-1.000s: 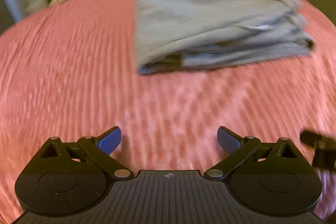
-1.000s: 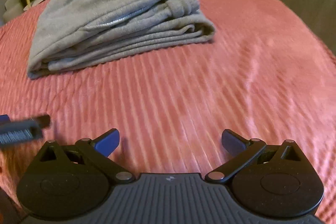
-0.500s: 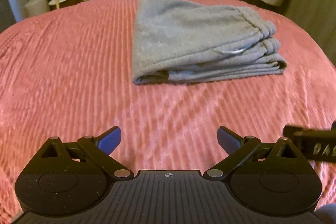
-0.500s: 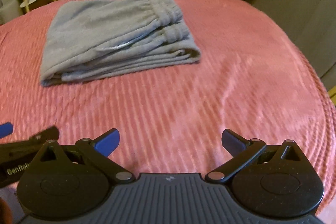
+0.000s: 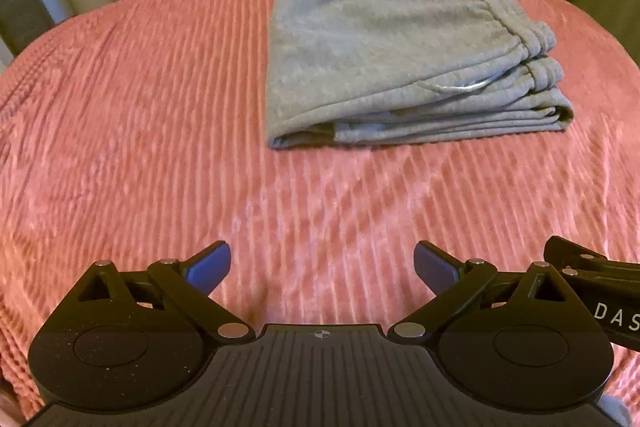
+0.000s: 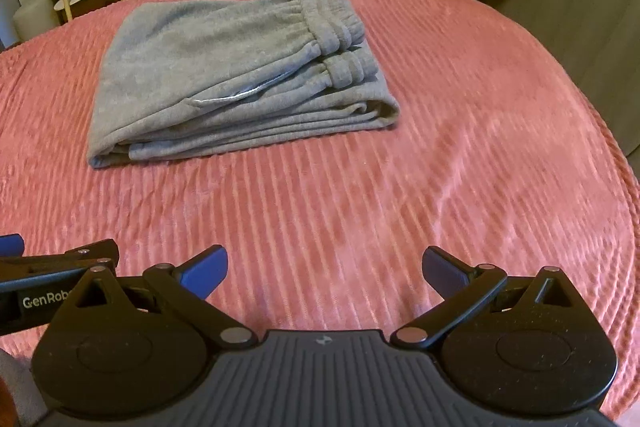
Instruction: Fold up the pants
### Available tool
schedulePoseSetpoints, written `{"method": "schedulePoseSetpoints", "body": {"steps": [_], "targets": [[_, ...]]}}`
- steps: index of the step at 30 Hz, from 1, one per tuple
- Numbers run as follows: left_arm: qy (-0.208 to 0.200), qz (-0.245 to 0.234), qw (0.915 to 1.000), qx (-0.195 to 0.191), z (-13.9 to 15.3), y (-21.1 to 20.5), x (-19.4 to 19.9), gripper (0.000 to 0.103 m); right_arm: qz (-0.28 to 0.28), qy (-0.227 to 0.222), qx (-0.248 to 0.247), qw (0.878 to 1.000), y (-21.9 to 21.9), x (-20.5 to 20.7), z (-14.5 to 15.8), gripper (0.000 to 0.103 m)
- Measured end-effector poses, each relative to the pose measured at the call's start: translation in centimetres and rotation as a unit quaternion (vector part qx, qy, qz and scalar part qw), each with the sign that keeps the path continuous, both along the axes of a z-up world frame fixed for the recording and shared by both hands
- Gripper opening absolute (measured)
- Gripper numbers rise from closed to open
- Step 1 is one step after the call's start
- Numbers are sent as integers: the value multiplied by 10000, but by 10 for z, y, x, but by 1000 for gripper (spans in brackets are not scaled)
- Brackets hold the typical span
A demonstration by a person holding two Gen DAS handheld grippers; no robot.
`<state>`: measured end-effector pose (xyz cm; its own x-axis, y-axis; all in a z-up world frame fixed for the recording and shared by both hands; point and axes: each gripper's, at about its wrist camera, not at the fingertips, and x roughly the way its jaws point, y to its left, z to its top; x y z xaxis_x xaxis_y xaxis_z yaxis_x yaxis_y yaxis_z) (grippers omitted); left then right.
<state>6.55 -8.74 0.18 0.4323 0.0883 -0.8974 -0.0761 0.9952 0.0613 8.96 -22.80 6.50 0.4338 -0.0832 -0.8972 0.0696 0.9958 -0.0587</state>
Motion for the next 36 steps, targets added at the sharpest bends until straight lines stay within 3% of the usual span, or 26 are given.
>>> {"method": "schedulePoseSetpoints", "body": {"steps": [11,36], "targets": [[-54,56,9999,-82,15,3,6,101,27,30,-42,10000,-3,11,9,103],[1,118,9999,-64,19,8,5,101,6,38,-7,10000,-3,16,12,103]]}}
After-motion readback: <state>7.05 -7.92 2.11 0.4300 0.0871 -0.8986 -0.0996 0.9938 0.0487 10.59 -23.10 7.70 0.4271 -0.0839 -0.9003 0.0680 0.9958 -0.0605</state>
